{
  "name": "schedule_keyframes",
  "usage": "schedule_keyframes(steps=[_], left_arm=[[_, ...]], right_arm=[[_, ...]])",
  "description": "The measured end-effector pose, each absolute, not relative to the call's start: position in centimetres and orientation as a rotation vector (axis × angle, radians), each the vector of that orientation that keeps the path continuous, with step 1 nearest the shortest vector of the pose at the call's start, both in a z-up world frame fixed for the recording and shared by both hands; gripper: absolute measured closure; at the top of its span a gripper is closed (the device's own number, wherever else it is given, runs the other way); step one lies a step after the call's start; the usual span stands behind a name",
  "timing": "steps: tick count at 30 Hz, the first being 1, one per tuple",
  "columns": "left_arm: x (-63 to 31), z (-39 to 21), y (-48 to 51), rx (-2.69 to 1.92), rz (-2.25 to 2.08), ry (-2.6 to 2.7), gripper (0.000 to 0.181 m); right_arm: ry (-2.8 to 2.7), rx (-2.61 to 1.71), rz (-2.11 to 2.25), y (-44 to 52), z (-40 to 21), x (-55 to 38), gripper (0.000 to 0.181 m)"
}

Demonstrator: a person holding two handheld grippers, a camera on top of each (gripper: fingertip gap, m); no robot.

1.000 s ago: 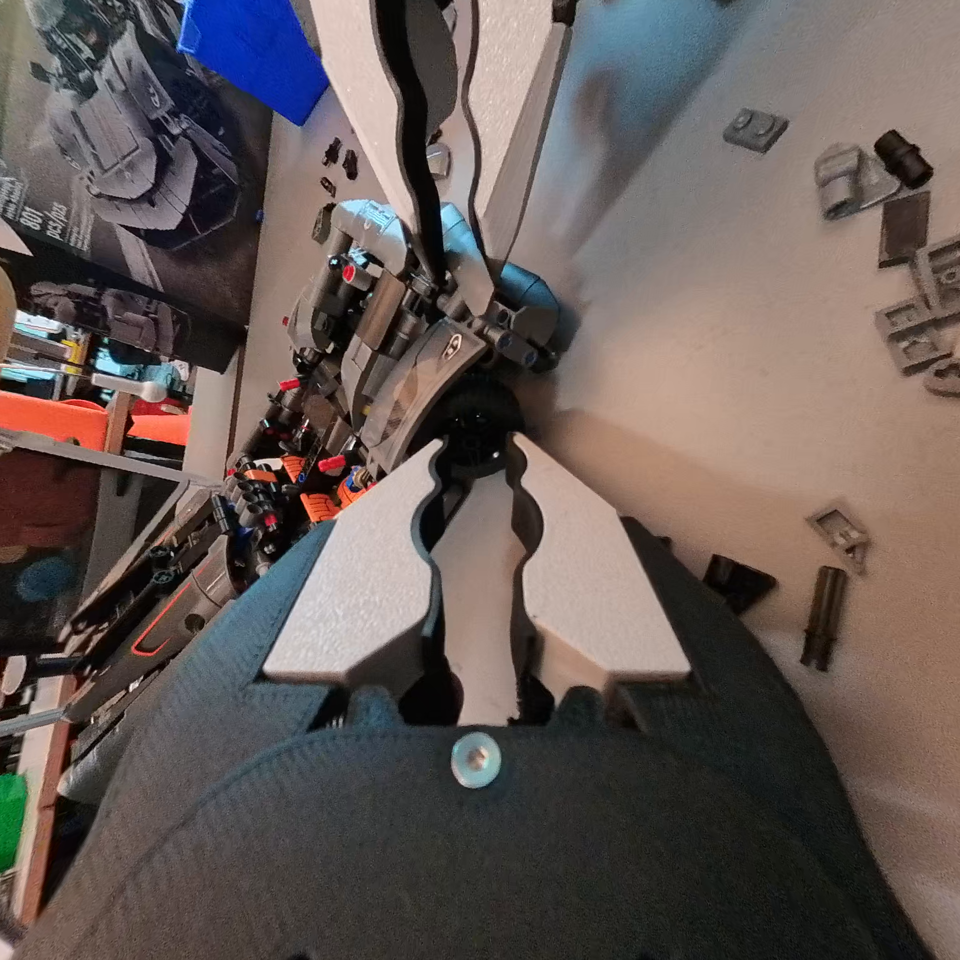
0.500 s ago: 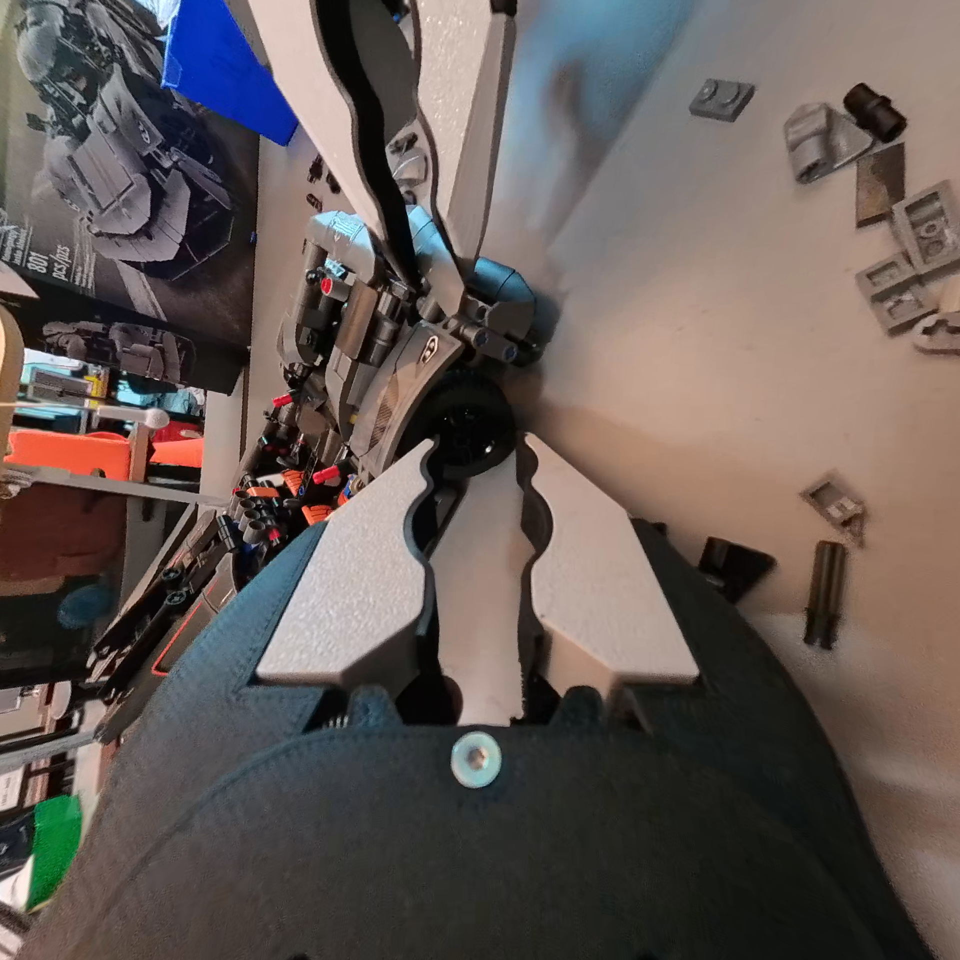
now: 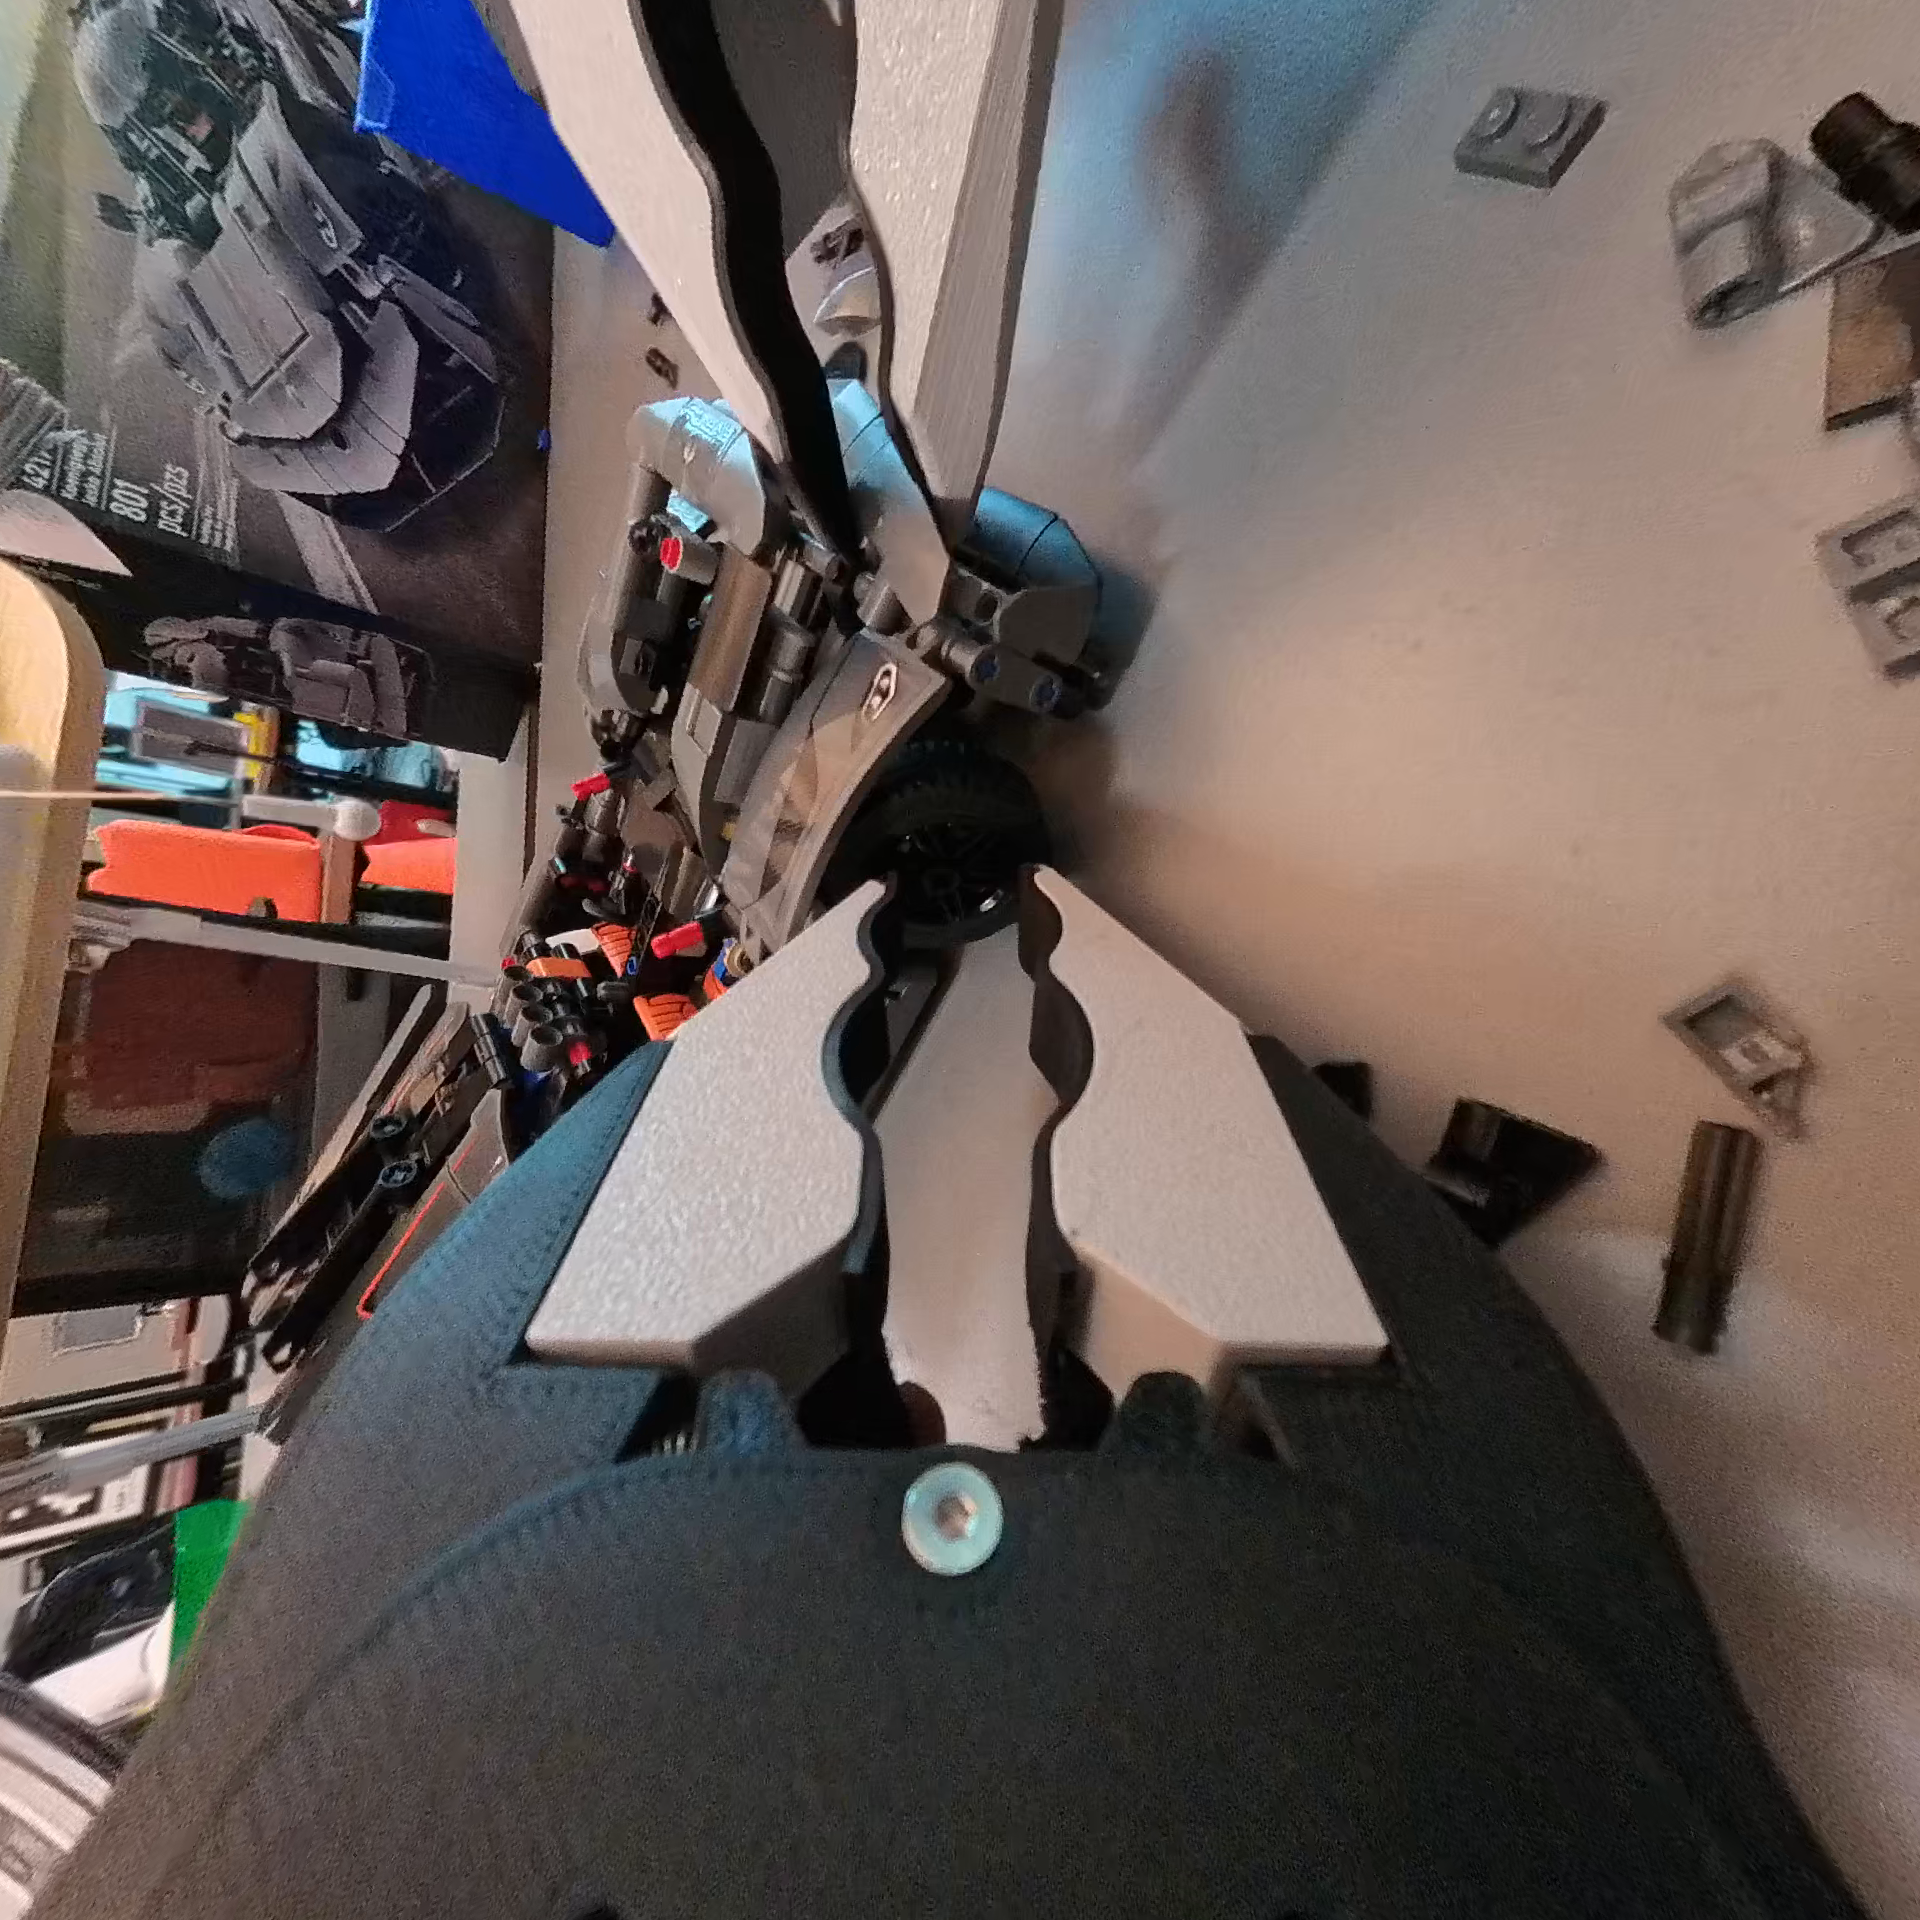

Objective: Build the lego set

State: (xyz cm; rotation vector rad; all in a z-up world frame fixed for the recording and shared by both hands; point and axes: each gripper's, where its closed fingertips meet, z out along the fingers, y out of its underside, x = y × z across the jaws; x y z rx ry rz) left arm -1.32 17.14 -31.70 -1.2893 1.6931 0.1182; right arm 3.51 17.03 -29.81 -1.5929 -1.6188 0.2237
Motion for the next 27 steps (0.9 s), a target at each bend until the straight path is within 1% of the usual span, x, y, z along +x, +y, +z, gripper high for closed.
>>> schedule_keyframes(steps=[14, 17, 19, 22, 25, 27], left_arm=[[-1.1, -31.7, 17.5, -1.308, 0.180, 1.674, 0.164], [-1.0, -31.7, 17.5, -1.301, 0.188, 1.673, 0.164], [-0.8, -31.7, 17.4, -1.295, 0.195, 1.671, 0.164], [-0.8, -31.7, 17.4, -1.284, 0.208, 1.673, 0.163], [-0.8, -31.7, 17.4, -1.287, 0.202, 1.672, 0.163], [-0.7, -31.7, 17.3, -1.285, 0.202, 1.671, 0.163]], right_arm=[[-1.608, -1.647, 0.256, 17.2, -30.3, 3.7, 0.165], [-1.626, -1.655, 0.272, 16.6, -30.0, 3.9, 0.159], [-1.667, -1.670, 0.267, 16.0, -30.1, 4.5, 0.152], [-1.637, -1.690, 0.406, 15.6, -28.4, 5.5, 0.151], [-1.397, -1.791, 0.587, 19.0, -25.3, 7.3, 0.137], [-1.285, -1.879, 0.761, 21.2, -24.9, 7.7, 0.126]])
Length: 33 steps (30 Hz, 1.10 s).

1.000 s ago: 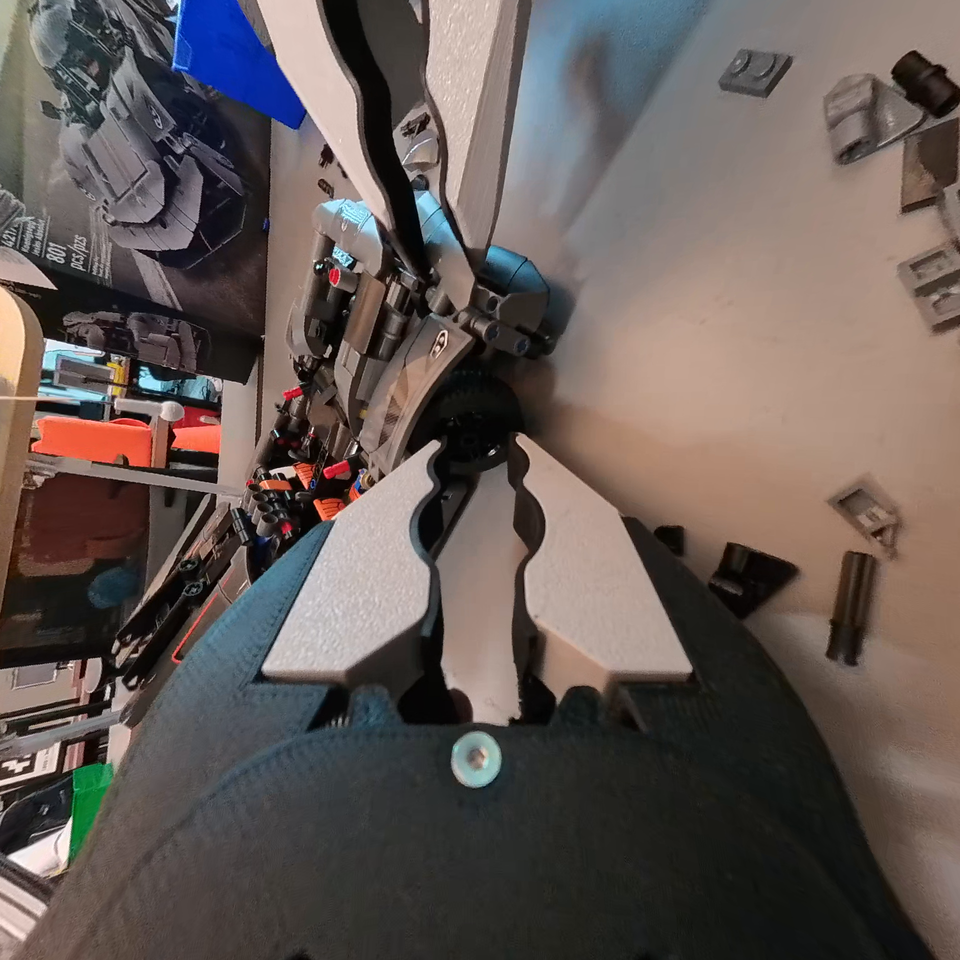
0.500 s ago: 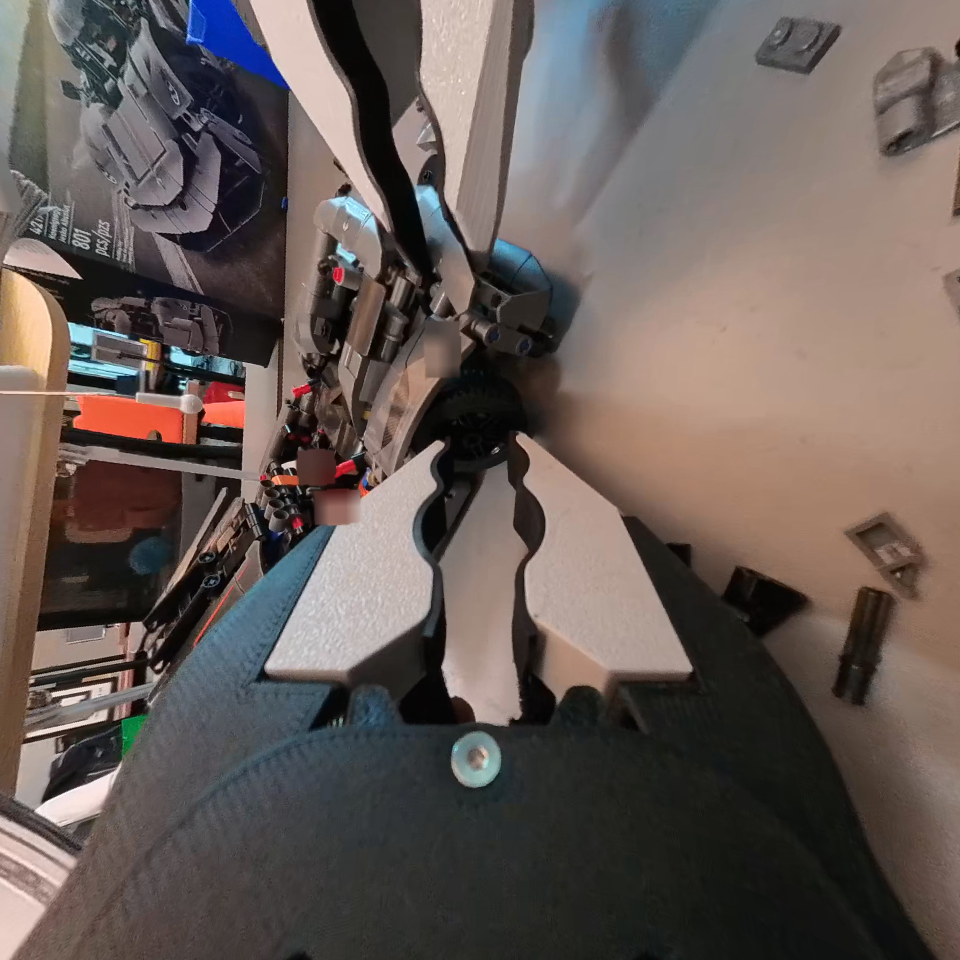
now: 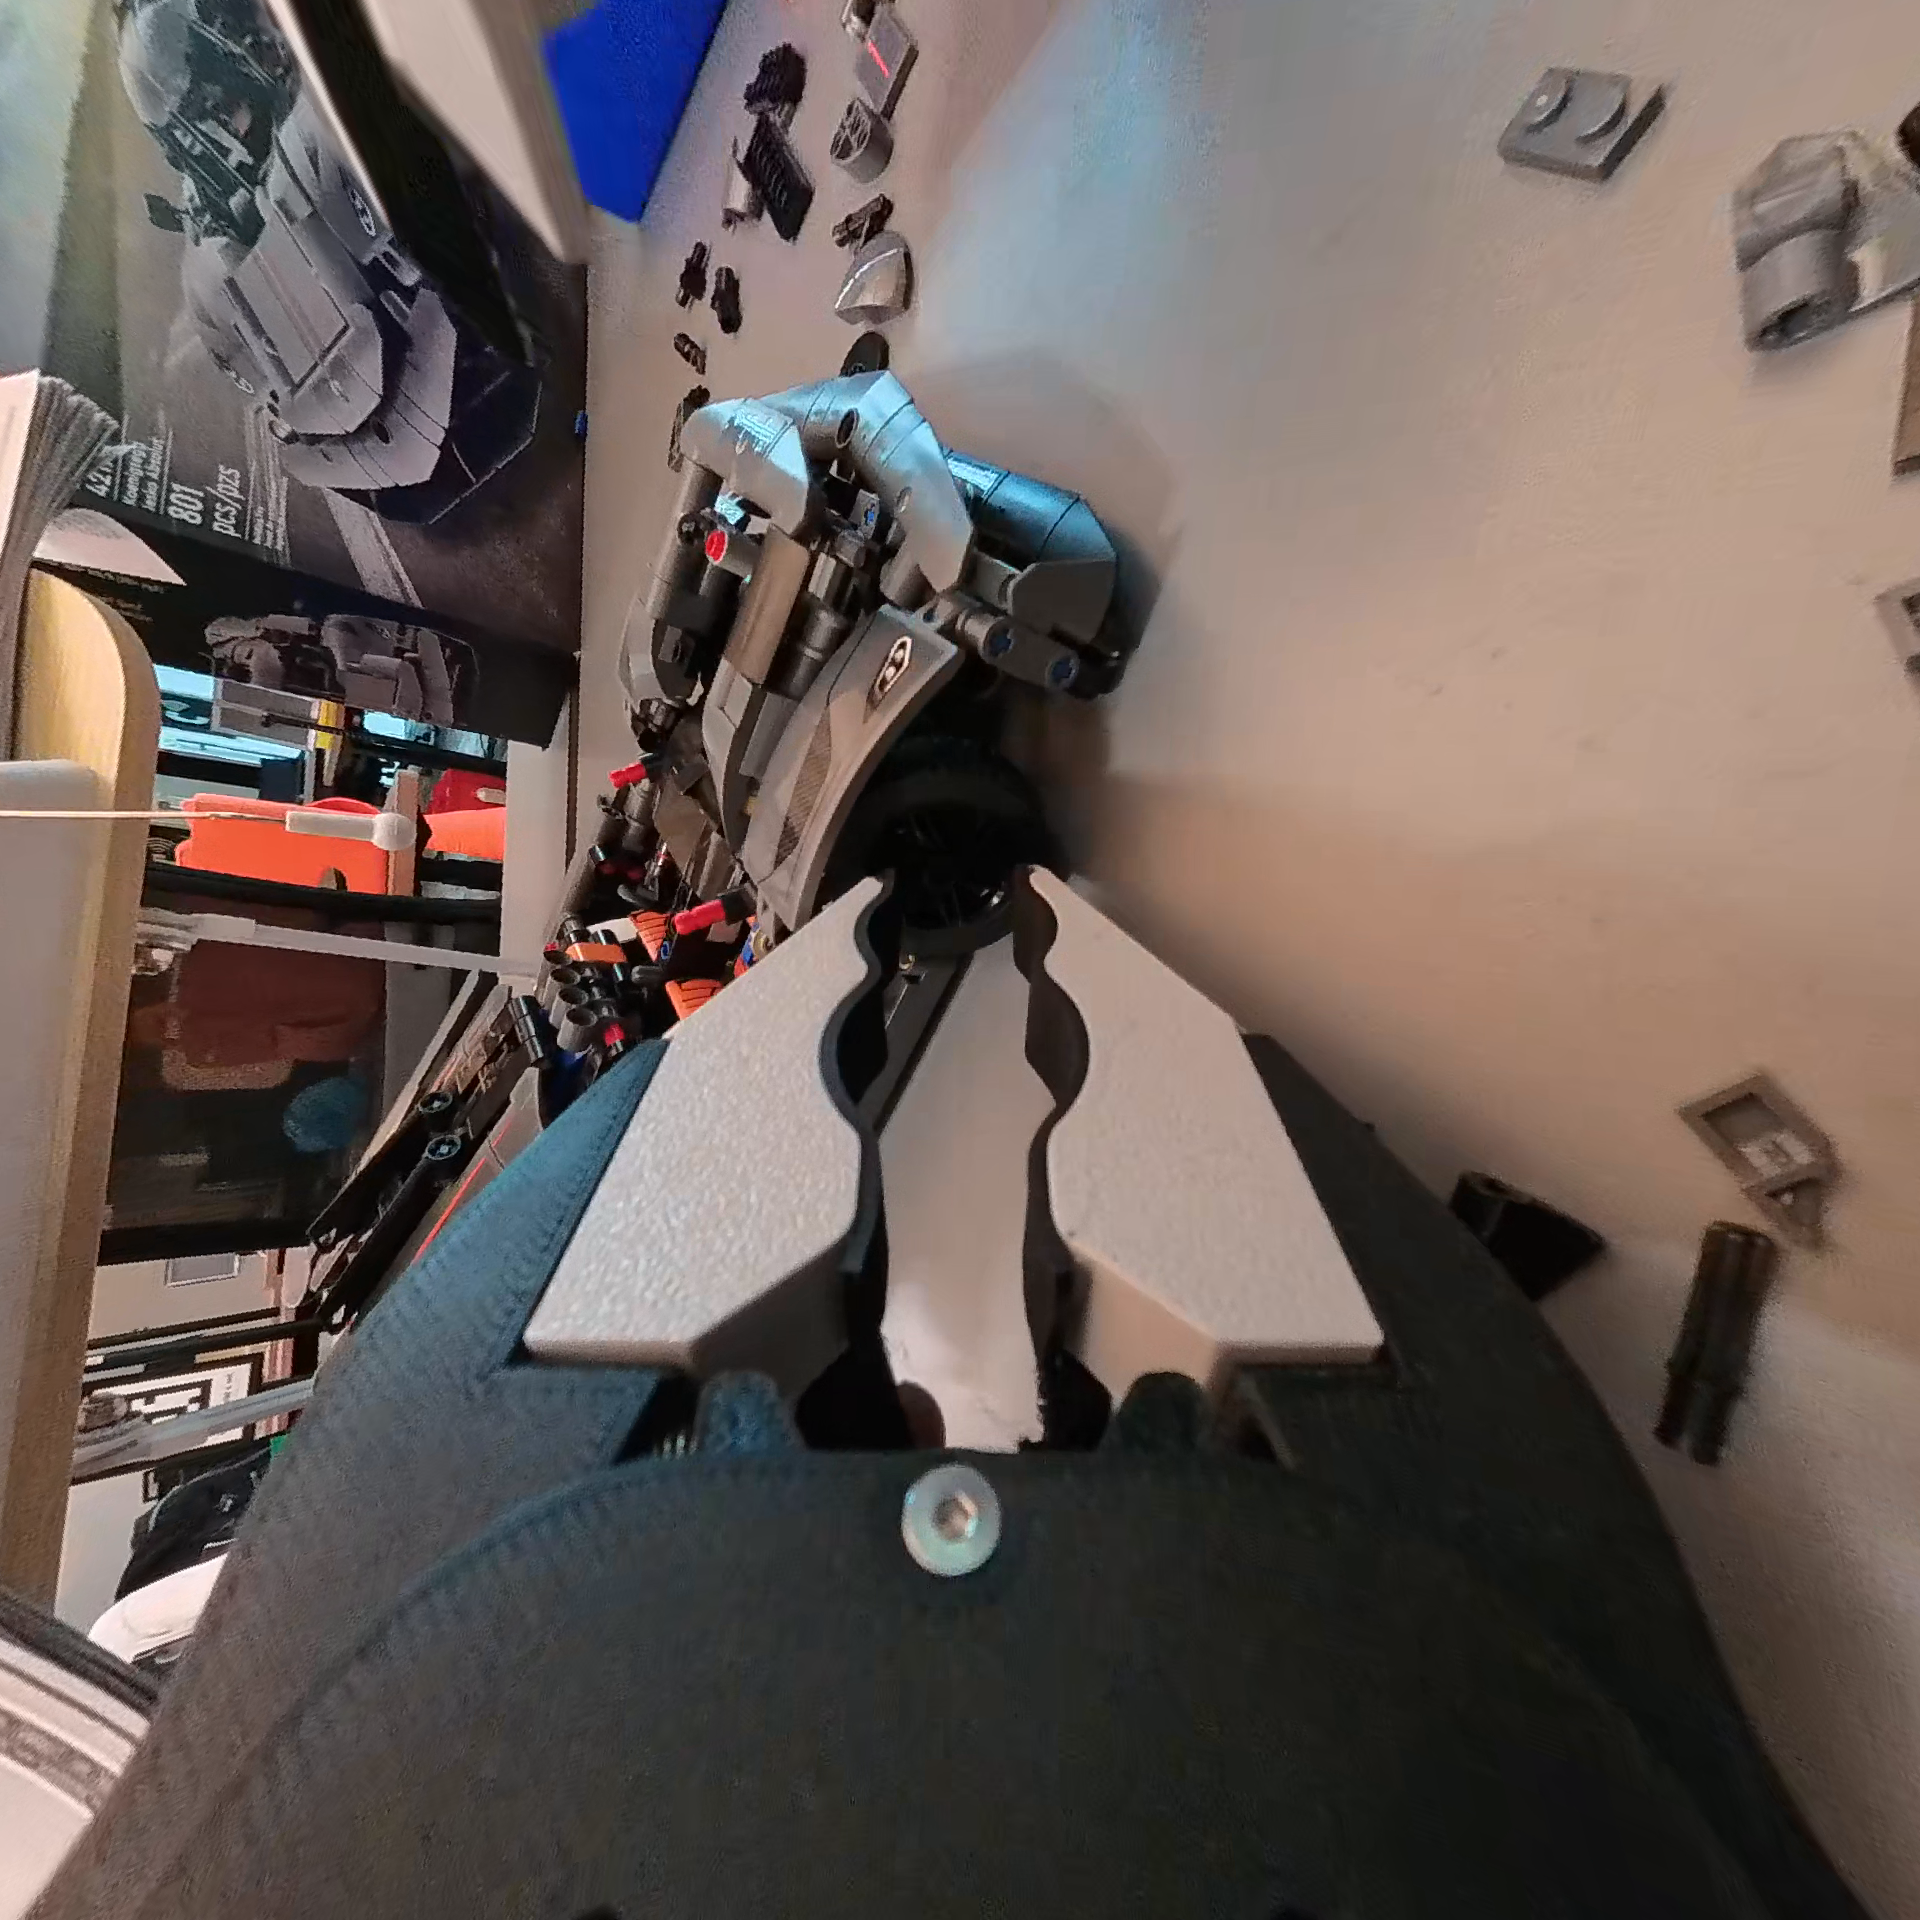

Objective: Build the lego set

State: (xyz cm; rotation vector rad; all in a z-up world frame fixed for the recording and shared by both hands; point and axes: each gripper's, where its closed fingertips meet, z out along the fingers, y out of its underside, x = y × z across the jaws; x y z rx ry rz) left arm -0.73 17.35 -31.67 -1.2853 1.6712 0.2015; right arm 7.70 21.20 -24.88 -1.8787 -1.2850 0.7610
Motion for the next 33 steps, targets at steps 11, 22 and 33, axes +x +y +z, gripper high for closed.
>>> schedule_keyframes(steps=[11, 22, 33], left_arm=[[-0.4, -31.7, 17.3, -1.255, 0.185, 1.675, 0.163], [-0.3, -31.7, 17.3, -1.236, 0.140, 1.682, 0.163], [-0.4, -31.6, 17.3, -1.262, 0.089, 1.674, 0.163]], right_arm=[[-1.289, -2.117, 1.347, 23.5, -29.7, 5.9, 0.108], [-1.249, -2.144, 1.436, 24.1, -29.9, 5.9, 0.117], [-1.243, -2.139, 1.450, 24.2, -29.9, 6.1, 0.122]])
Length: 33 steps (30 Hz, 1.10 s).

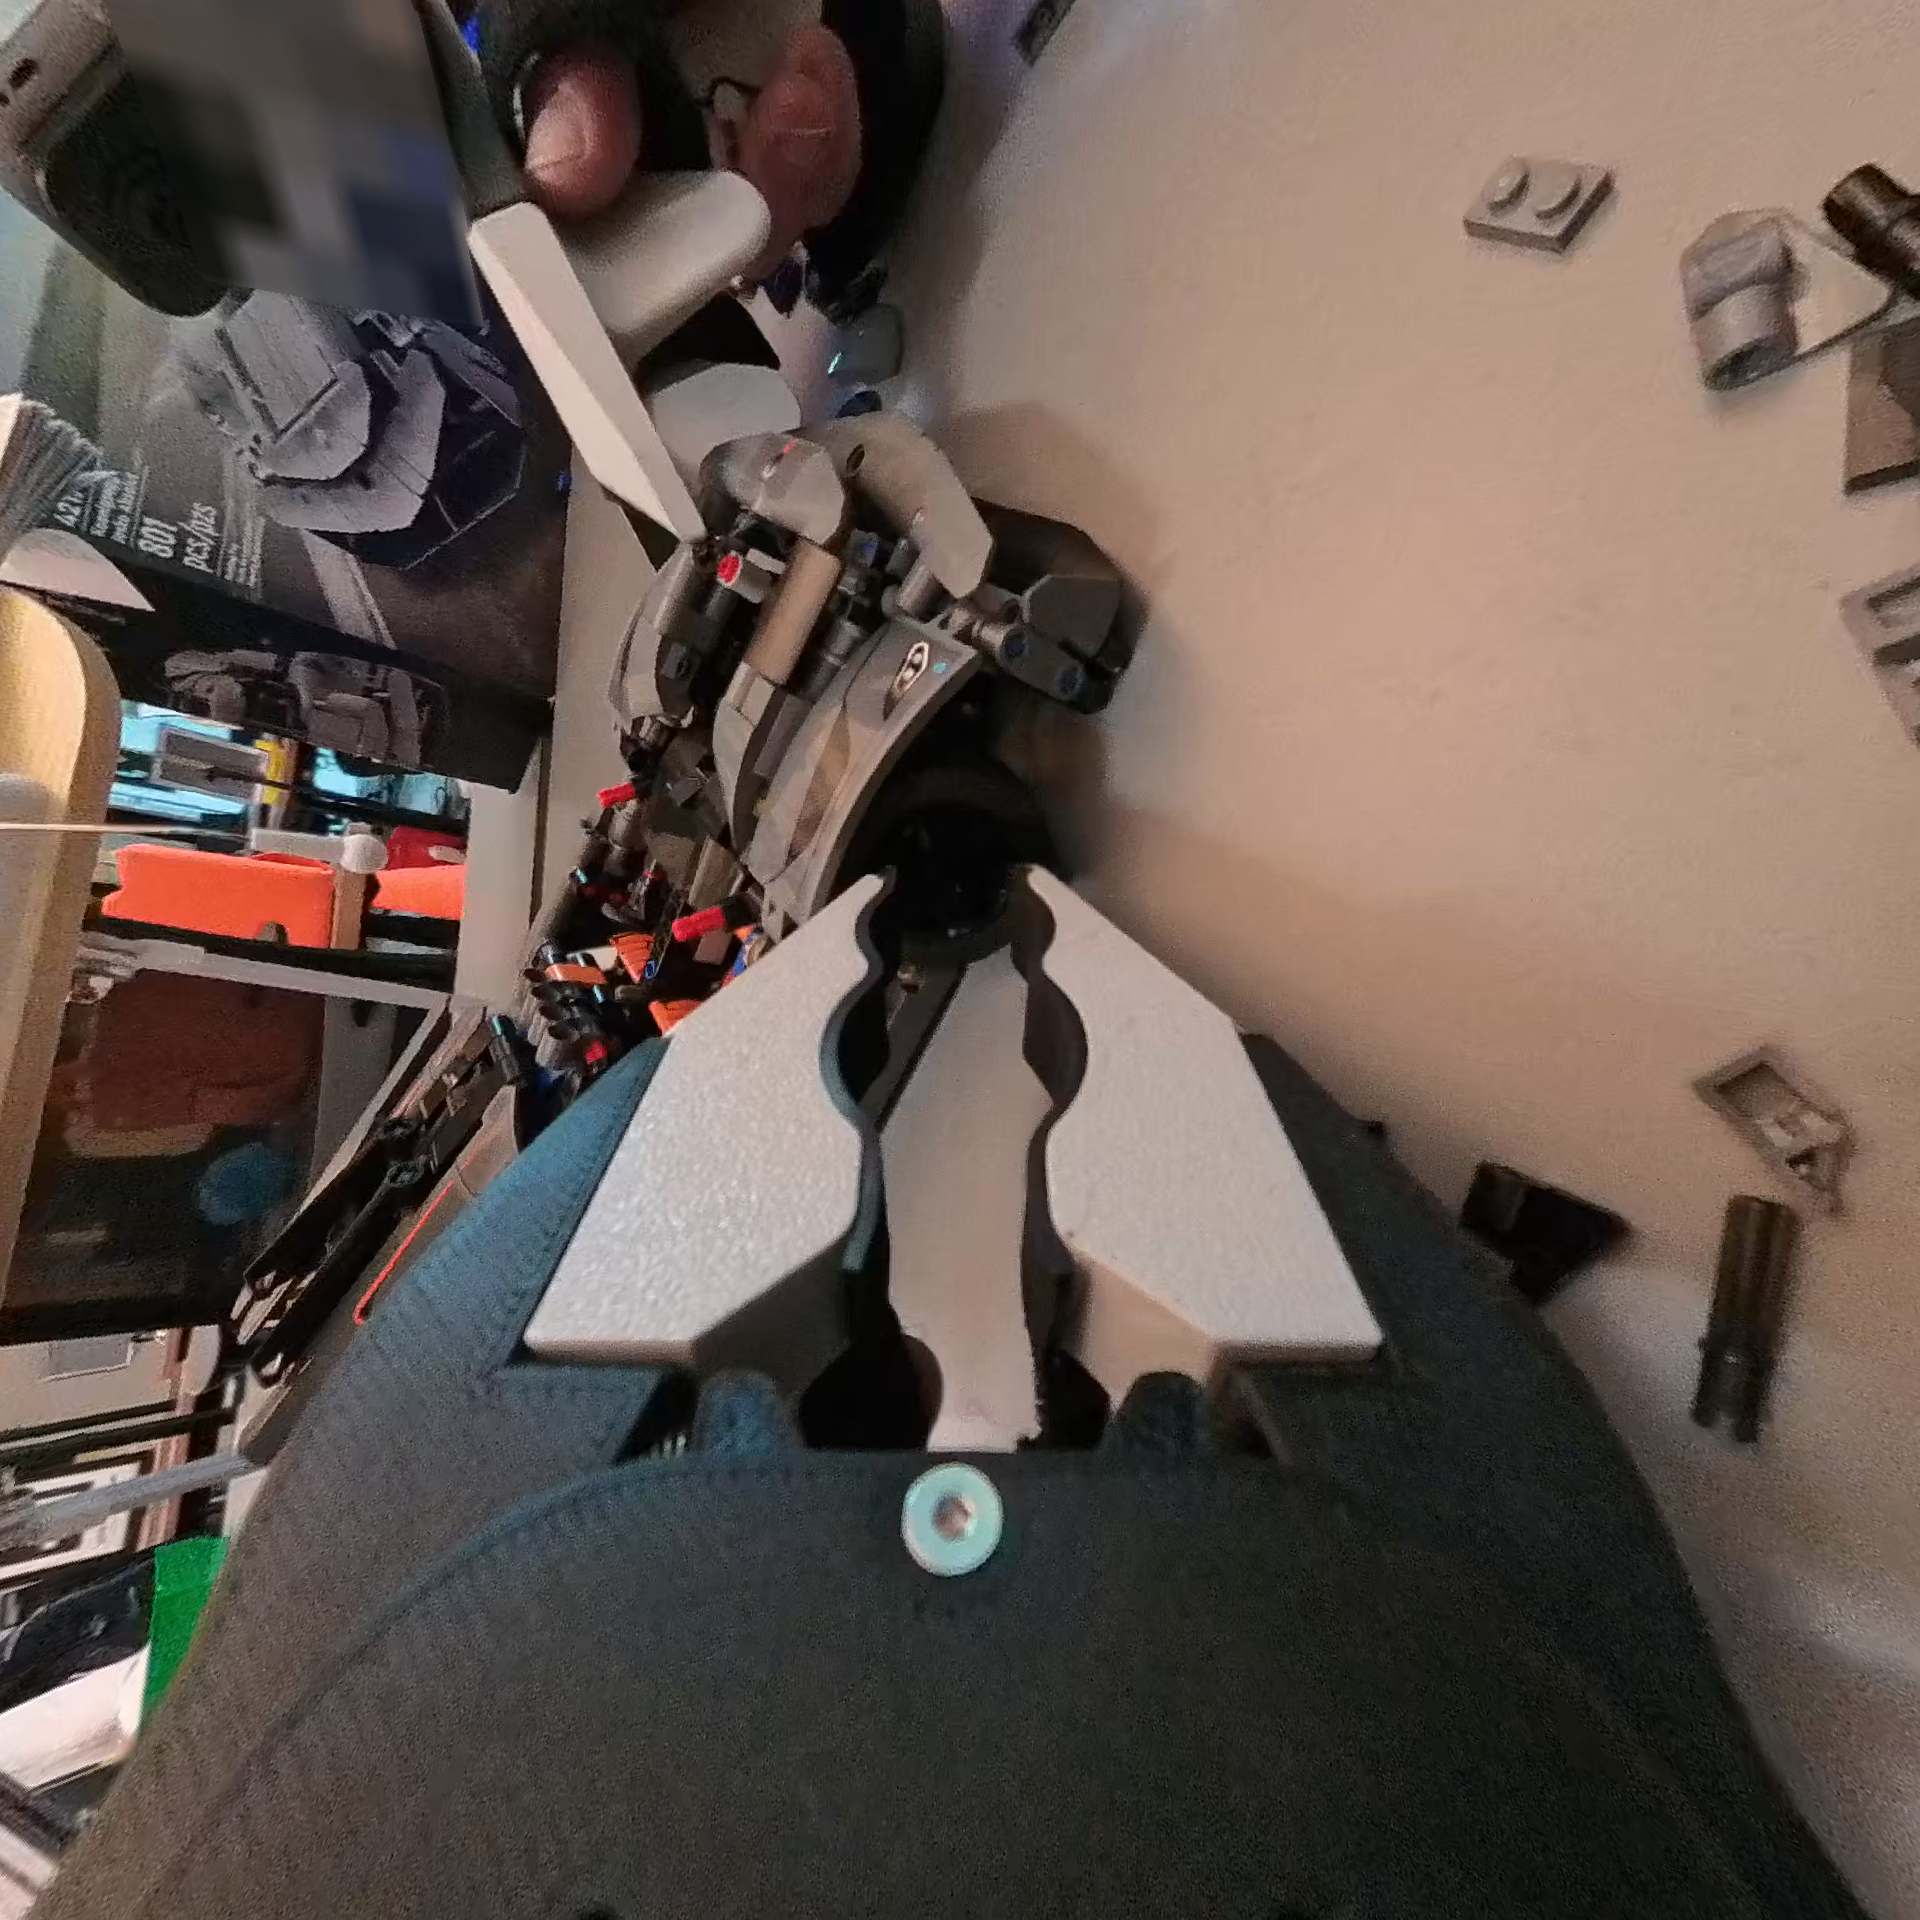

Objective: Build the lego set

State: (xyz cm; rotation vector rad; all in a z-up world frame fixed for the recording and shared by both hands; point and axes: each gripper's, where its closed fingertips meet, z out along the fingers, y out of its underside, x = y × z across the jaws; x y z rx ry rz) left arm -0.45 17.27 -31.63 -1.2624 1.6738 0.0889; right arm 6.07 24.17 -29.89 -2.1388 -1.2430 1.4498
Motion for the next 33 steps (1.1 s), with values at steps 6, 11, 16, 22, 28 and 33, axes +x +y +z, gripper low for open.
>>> schedule_keyframes(steps=[6, 11, 16, 22, 28, 33], left_arm=[[-0.3, -31.7, 17.3, -1.265, 0.100, 1.666, 0.164], [-0.5, -32.0, 17.1, -1.265, 0.044, 1.688, 0.155], [-0.7, -32.2, 17.1, -1.291, 0.054, 1.699, 0.149], [-1.4, -32.0, 16.7, -1.315, 0.020, 1.711, 0.154], [-1.8, -32.6, 16.6, -1.321, 0.034, 1.745, 0.168], [-2.1, -31.4, 16.9, -1.355, 0.009, 1.696, 0.167]], right_arm=[[-1.221, -2.157, 1.456, 24.4, -30.0, 6.0, 0.123], [-1.212, -2.155, 1.471, 24.4, -30.0, 6.0, 0.124], [-1.220, -2.152, 1.486, 24.3, -29.9, 6.1, 0.125], [-1.226, -2.147, 1.493, 24.2, -29.9, 6.2, 0.126], [-1.231, -2.143, 1.492, 24.2, -29.9, 6.2, 0.127], [-1.230, -2.137, 1.499, 24.2, -29.8, 6.3, 0.127]])
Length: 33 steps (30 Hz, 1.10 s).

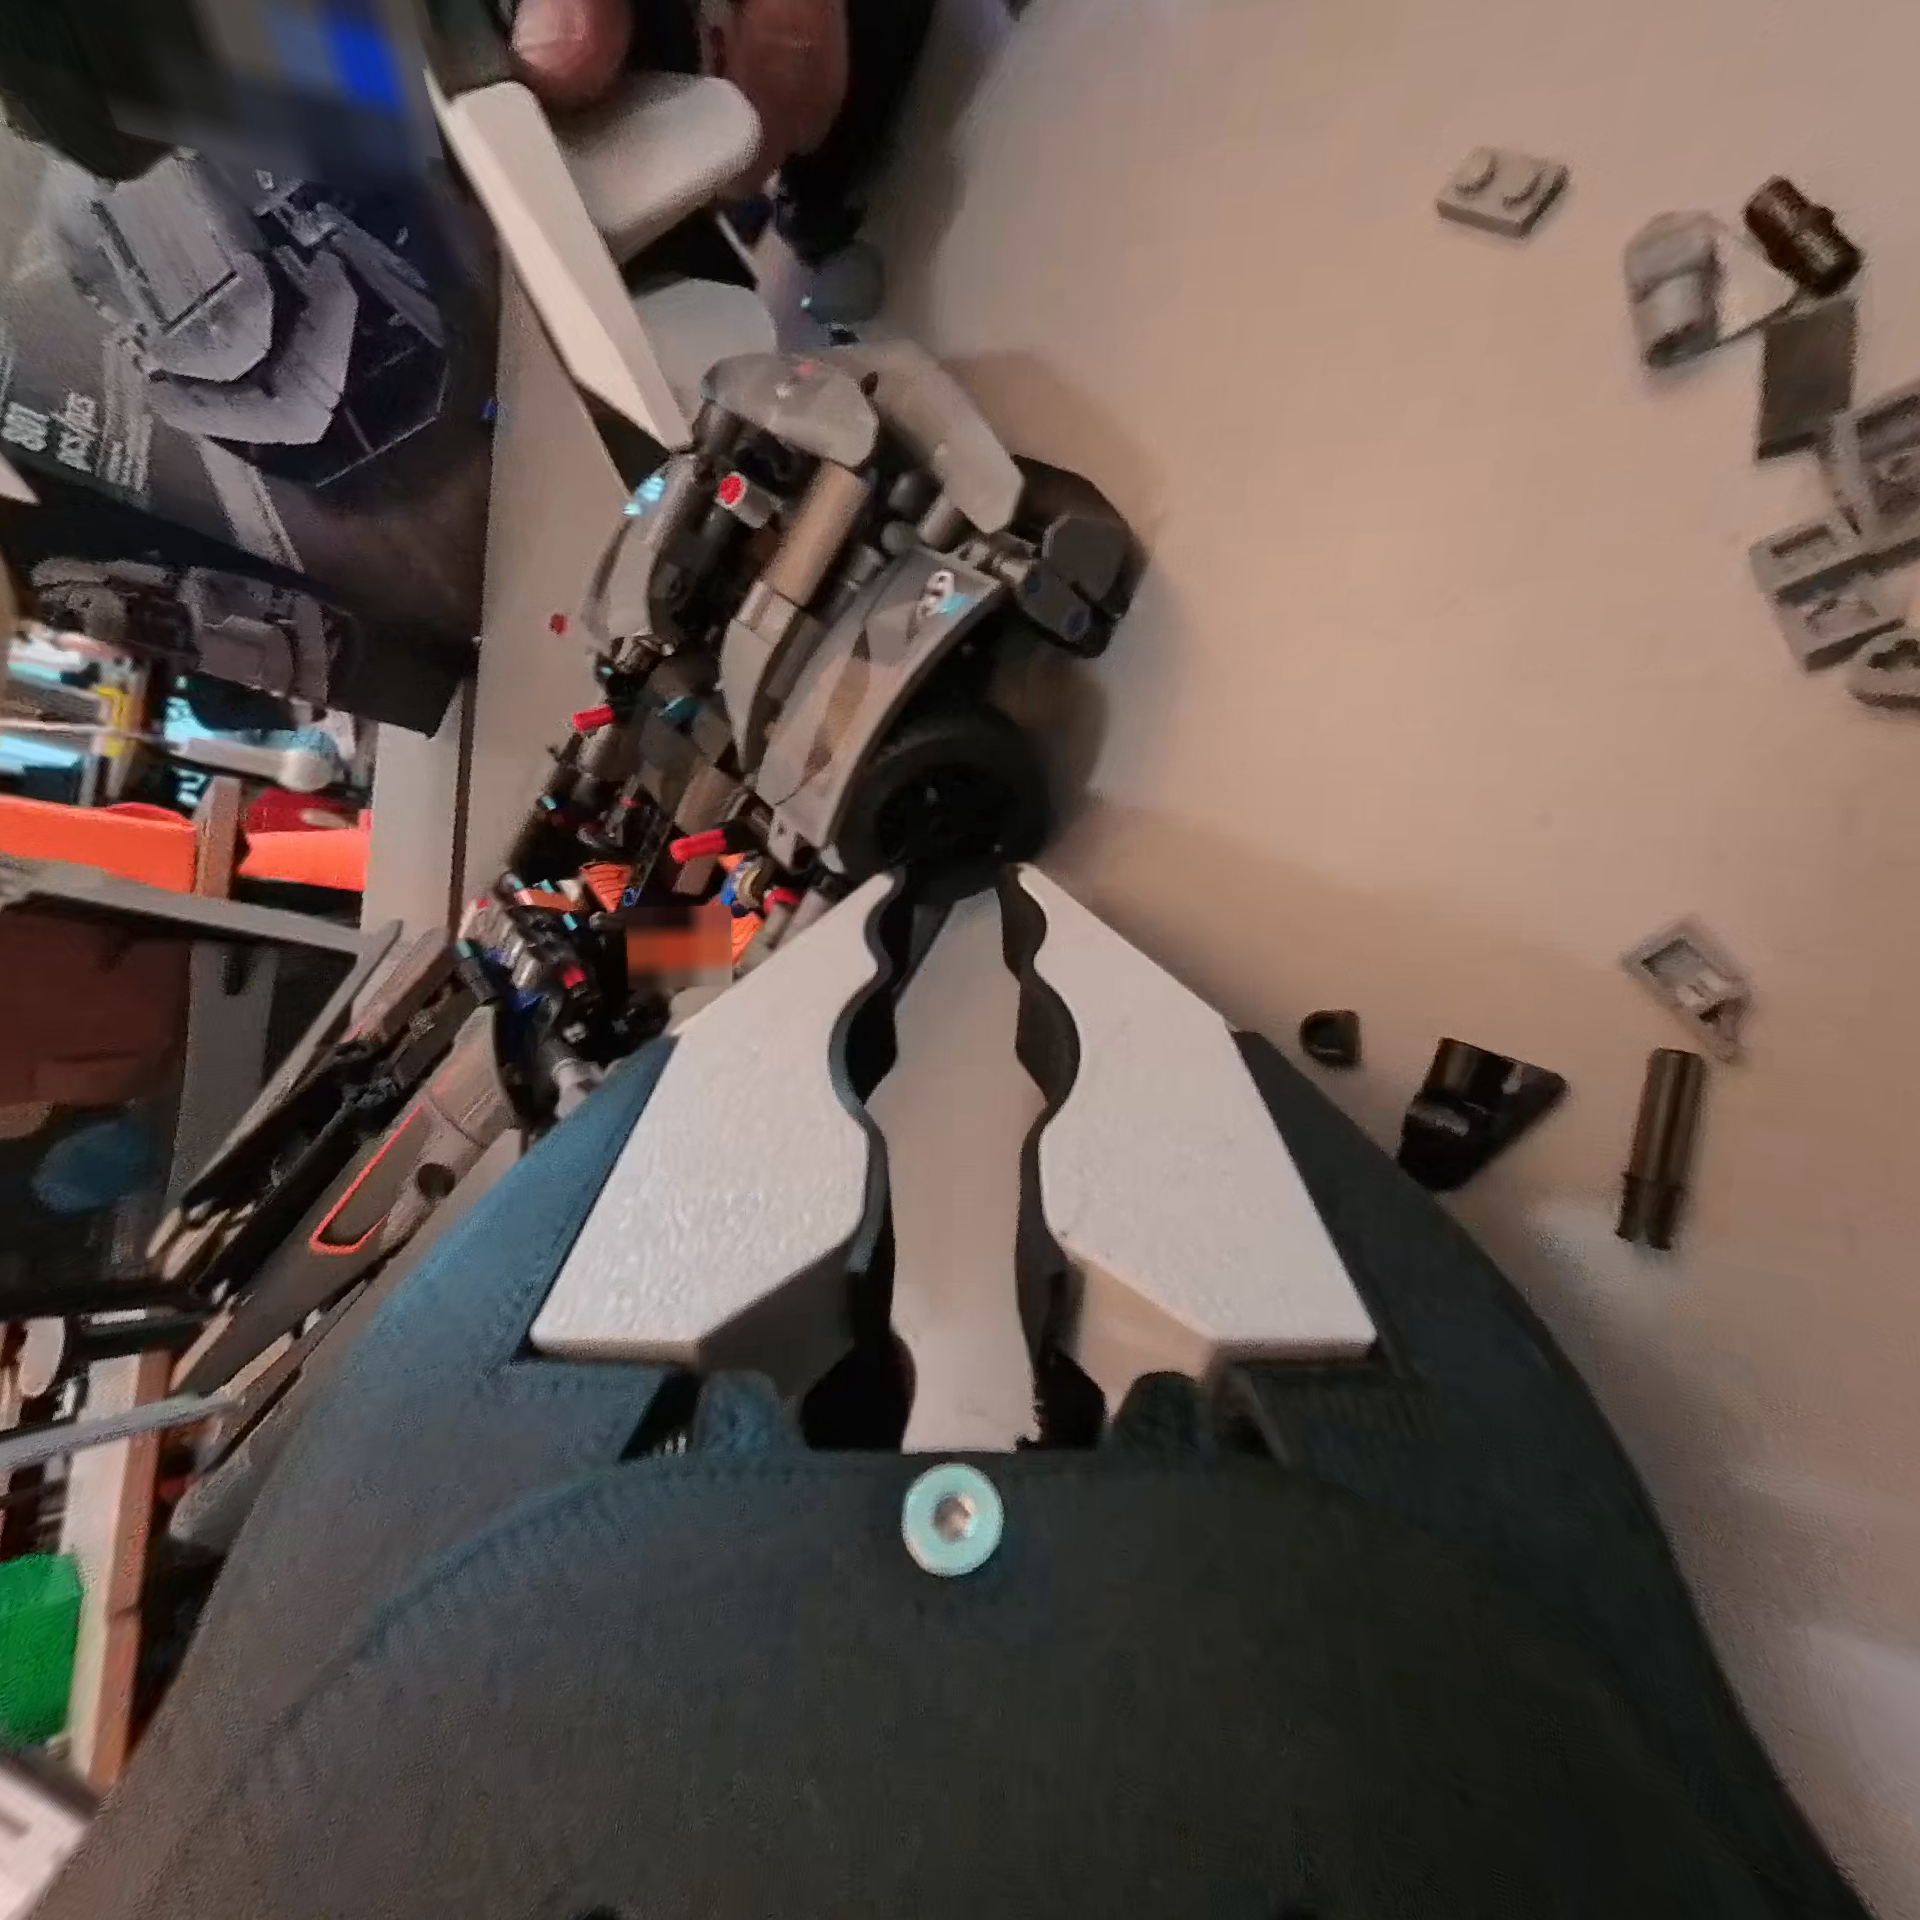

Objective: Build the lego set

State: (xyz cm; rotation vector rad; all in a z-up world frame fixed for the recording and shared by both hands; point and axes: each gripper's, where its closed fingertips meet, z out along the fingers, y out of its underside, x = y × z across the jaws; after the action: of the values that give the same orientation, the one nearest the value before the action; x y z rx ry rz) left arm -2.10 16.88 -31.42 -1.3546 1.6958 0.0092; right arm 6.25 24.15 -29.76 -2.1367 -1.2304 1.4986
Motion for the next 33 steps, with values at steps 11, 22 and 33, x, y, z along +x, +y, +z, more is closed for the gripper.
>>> schedule_keyframes(steps=[11, 22, 33], left_arm=[[-2.1, -31.3, 16.7, -1.441, -0.010, 1.674, 0.143], [-0.8, -32.3, 17.5, -1.446, 0.010, 1.619, 0.150], [-3.8, -30.9, 17.7, -1.350, 0.156, 1.687, 0.147]], right_arm=[[-1.230, -2.136, 1.502, 24.1, -29.7, 6.3, 0.129], [-1.225, -2.138, 1.506, 24.1, -29.7, 6.3, 0.129], [-1.222, -2.116, 1.433, 24.5, -29.3, 6.4, 0.125]])
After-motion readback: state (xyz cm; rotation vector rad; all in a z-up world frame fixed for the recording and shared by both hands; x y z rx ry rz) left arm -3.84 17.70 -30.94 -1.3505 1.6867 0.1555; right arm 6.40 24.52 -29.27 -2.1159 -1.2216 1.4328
